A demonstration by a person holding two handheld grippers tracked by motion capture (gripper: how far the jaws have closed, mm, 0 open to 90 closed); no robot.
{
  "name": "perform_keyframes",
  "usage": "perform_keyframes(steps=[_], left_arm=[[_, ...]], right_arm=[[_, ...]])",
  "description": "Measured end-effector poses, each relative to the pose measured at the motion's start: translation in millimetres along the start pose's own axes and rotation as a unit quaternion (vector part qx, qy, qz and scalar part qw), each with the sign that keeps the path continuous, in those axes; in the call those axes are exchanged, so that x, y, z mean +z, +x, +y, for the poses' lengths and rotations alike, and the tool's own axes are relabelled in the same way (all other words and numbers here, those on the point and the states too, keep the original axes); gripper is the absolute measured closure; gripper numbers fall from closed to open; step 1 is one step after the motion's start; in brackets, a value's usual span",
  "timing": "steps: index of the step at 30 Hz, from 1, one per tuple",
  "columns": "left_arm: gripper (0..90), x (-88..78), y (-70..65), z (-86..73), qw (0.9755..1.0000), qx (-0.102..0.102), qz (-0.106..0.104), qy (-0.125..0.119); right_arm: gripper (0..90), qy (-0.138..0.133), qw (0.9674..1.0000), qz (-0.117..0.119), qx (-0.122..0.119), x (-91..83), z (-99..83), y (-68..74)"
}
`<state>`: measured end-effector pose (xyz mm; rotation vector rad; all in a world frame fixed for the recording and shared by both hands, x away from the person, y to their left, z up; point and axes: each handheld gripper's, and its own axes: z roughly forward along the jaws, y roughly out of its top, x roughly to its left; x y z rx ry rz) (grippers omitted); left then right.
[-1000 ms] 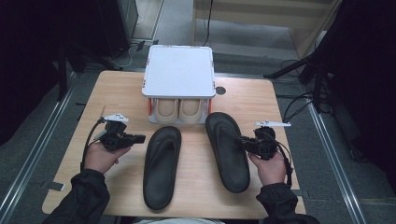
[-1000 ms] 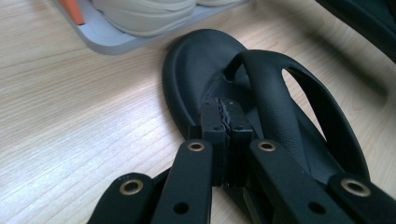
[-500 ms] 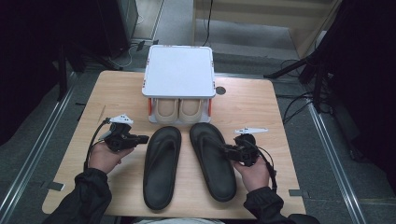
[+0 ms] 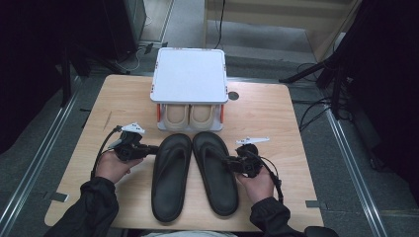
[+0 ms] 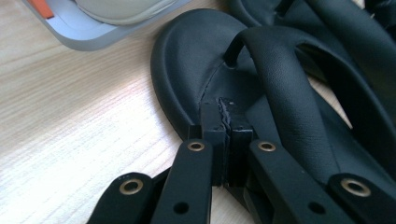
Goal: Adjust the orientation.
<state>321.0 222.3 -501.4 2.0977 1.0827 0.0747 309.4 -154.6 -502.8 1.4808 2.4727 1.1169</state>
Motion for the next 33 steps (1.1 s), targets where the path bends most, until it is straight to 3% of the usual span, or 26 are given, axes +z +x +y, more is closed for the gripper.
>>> perform_keyframes(steps=[5,7,9,11,13,20,30,33], left_arm=[[89.8,-1.9,2.1,-3.1,0.9999,0.003,0.012,0.003],[89.8,-1.8,3.0,-3.7,0.9999,0.003,0.014,0.004],[89.8,-1.0,3.1,-4.0,0.9998,0.003,0.017,0.006],[89.8,0.2,3.2,-4.6,0.9997,0.004,0.020,0.011],[89.8,1.5,3.0,-5.0,0.9996,0.005,0.021,0.017],[89.6,8.7,4.3,-4.7,0.9993,0.006,0.020,0.032],[89.8,13.2,-0.1,-5.2,0.9983,0.007,0.020,0.055],[89.8,13.7,-3.6,-4.9,0.9979,0.016,0.020,0.060]], right_arm=[[60.9,-0.030,0.9994,0.015,-0.014,-10.7,1.3,-2.3],[65.5,-0.046,0.9985,0.020,-0.020,-18.3,2.7,-3.0],[76.7,-0.054,0.9980,0.022,-0.023,-23.7,3.2,-5.5],[86.4,-0.053,0.9982,0.024,-0.019,-24.2,3.4,-9.3],[89.9,-0.046,0.9986,0.019,-0.016,-21.6,3.6,-12.3],[90.0,-0.029,0.9994,0.008,-0.018,-7.8,6.2,-16.3],[89.5,-0.025,0.9995,0.007,-0.019,-4.9,7.1,-17.6],[89.5,-0.023,0.9995,0.007,-0.019,-4.8,7.1,-17.2]])
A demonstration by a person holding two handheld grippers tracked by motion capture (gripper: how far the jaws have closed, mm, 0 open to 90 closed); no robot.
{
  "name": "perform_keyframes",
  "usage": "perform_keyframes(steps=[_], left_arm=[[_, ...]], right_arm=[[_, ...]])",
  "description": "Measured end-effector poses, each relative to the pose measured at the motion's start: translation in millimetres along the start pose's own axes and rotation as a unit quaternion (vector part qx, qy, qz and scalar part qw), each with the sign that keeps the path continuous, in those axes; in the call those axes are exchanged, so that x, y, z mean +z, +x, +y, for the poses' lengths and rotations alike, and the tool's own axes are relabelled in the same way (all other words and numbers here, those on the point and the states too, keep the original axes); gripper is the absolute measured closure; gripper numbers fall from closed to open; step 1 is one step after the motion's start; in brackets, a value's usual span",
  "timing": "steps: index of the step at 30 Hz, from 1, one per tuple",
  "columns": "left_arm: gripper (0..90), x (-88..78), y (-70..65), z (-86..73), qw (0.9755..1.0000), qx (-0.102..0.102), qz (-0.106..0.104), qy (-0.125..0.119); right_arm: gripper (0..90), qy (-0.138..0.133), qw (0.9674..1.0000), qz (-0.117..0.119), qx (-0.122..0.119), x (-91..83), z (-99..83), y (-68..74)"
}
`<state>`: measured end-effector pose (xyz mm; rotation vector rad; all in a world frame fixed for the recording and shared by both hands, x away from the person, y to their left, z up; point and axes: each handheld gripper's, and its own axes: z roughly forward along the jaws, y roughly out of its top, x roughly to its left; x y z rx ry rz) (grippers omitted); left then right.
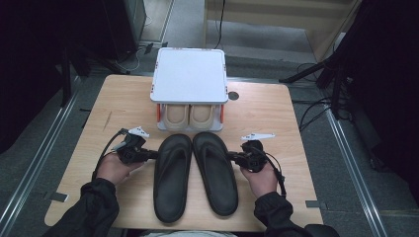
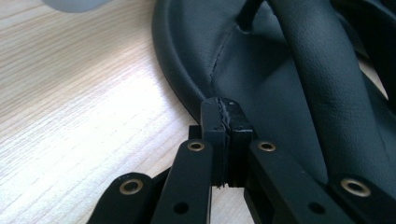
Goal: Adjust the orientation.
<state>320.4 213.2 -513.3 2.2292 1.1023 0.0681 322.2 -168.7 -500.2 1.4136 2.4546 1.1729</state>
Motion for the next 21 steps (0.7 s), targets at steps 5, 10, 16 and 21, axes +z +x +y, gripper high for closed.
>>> perform_keyframes(steps=[5,10,16,21], left_arm=[[89.8,1.9,-7.0,-0.8,0.9998,0.009,-0.018,0.006],[89.8,3.2,-13.1,-0.9,0.9995,0.014,-0.025,0.012],[89.5,4.7,-18.8,-0.9,0.9991,0.023,-0.033,0.016],[81.0,3.5,-16.5,-0.4,0.9994,0.014,-0.030,0.013]], right_arm=[[89.3,0.000,1.0000,0.000,-0.001,0.3,0.1,-0.2],[89.3,0.002,1.0000,-0.001,0.000,0.9,-0.1,0.4],[89.4,0.002,1.0000,0.001,0.000,1.8,-0.3,0.0],[87.3,0.001,1.0000,-0.002,0.004,0.3,0.4,-1.3]])
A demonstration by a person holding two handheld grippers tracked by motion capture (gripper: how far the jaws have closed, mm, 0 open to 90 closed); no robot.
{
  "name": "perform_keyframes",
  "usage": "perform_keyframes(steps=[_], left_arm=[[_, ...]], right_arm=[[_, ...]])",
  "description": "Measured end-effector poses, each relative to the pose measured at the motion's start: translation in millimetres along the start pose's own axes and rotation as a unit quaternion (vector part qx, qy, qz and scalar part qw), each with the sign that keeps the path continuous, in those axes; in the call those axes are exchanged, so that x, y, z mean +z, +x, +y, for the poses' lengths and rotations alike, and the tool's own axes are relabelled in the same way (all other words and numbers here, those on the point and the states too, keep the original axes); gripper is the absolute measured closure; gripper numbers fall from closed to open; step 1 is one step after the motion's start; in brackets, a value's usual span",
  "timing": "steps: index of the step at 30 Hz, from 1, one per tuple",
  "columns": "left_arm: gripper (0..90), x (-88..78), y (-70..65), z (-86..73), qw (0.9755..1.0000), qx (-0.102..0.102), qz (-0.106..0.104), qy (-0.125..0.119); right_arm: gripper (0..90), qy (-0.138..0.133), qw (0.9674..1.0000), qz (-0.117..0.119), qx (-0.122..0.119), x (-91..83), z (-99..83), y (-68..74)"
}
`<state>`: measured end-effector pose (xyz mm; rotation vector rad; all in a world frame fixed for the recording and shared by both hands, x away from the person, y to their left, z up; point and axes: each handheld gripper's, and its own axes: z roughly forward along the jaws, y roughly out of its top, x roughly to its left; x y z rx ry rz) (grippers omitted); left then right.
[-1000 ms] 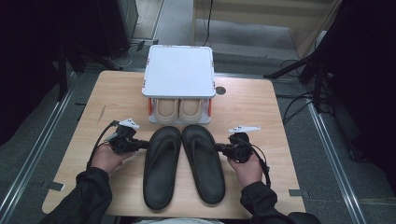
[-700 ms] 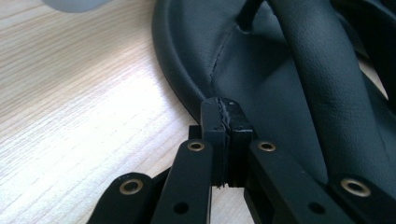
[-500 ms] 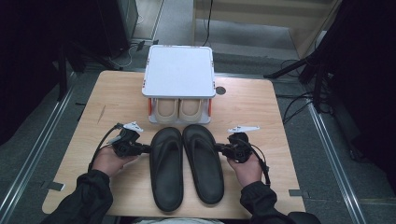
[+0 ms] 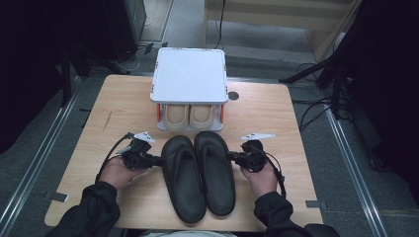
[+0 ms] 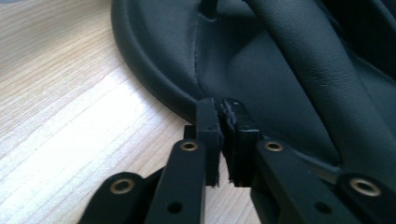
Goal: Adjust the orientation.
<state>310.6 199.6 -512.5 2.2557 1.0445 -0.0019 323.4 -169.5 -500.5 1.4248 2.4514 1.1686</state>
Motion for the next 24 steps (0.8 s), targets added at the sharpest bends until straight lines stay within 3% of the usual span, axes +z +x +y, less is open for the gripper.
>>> perform_keyframes(steps=[4,13,21,24], left_arm=[[79.1,-2.3,-0.1,1.3,1.0000,0.003,0.001,-0.008],[66.3,-18.9,-3.6,3.9,0.9987,0.001,-0.002,-0.050],[52.5,-29.4,0.6,1.7,0.9970,-0.027,-0.010,-0.072],[50.5,-31.1,2.3,1.0,0.9968,-0.025,-0.006,-0.076]], right_arm=[[83.2,-0.018,0.9997,0.009,0.009,-5.5,2.8,1.3],[77.3,-0.045,0.9980,0.041,-0.015,-18.9,2.8,28.8],[67.4,-0.051,0.9969,0.051,-0.032,-18.2,-4.4,50.5],[63.4,-0.049,0.9967,0.055,-0.034,-14.7,-6.9,56.6]])
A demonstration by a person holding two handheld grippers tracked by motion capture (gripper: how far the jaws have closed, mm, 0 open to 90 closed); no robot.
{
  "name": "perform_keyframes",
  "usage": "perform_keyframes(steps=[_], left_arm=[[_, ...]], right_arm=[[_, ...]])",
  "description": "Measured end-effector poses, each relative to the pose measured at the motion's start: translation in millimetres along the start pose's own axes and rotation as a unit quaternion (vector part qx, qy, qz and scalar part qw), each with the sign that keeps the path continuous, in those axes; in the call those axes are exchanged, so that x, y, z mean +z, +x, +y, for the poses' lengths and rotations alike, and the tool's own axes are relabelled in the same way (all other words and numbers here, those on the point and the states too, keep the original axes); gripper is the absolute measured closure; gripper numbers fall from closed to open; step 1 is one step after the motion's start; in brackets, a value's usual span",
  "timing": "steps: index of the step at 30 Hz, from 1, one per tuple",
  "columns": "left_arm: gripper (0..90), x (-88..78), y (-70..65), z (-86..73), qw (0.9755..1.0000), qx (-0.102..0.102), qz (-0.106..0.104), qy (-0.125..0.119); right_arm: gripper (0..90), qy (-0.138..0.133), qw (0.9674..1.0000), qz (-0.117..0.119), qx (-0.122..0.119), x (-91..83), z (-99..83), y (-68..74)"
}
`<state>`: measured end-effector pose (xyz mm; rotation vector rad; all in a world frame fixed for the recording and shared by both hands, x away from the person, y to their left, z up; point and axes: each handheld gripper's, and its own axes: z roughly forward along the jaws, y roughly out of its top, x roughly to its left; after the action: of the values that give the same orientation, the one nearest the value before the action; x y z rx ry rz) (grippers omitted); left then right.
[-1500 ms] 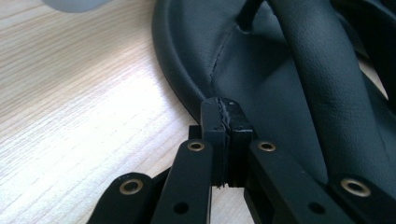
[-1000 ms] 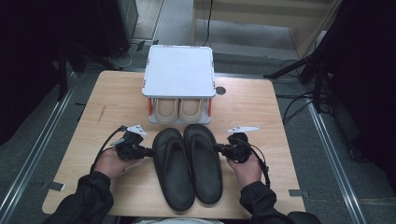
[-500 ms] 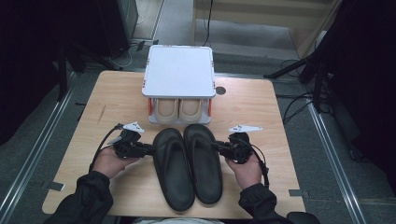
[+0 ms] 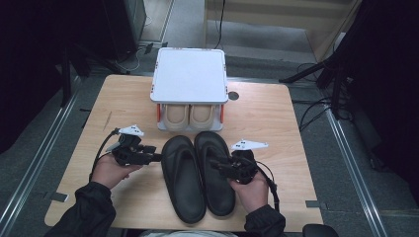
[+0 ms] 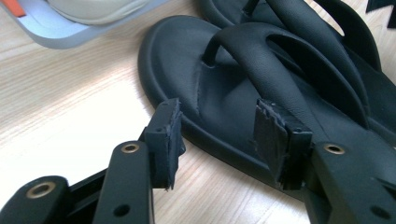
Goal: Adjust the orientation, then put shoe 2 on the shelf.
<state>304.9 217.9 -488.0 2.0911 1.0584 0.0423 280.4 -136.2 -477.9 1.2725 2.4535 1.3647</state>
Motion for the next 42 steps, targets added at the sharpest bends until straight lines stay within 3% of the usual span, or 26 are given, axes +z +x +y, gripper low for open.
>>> perform_keyframes(steps=[10,13,19,28,32,35,42], left_arm=[[46.3,-5.9,3.7,0.1,0.9998,-0.005,0.007,-0.015],[46.2,-6.5,4.3,0.1,0.9998,-0.009,0.007,-0.016],[46.2,-7.4,5.4,0.1,0.9998,-0.008,0.009,-0.018],[45.7,-7.8,5.8,0.2,0.9997,-0.011,0.010,-0.020],[45.7,-8.3,6.6,0.1,0.9996,-0.011,0.013,-0.021],[45.6,-8.5,6.8,0.4,0.9996,-0.014,0.011,-0.022],[45.3,-9.0,6.8,0.4,0.9995,-0.014,0.009,-0.025]], right_arm=[[53.5,0.004,0.9999,-0.005,-0.011,14.7,-14.2,13.0],[45.4,0.010,0.9997,-0.011,-0.020,20.5,-17.0,16.5],[46.3,0.011,0.9993,-0.020,-0.030,29.4,-20.7,22.5],[44.0,0.015,0.9998,-0.009,-0.003,41.7,-18.2,23.4],[39.1,0.032,0.9995,-0.001,0.007,50.5,-17.4,26.6],[36.1,0.036,0.9992,-0.016,0.008,57.1,-15.4,32.3],[31.5,0.049,0.9983,-0.024,0.022,69.1,-8.3,37.1]])
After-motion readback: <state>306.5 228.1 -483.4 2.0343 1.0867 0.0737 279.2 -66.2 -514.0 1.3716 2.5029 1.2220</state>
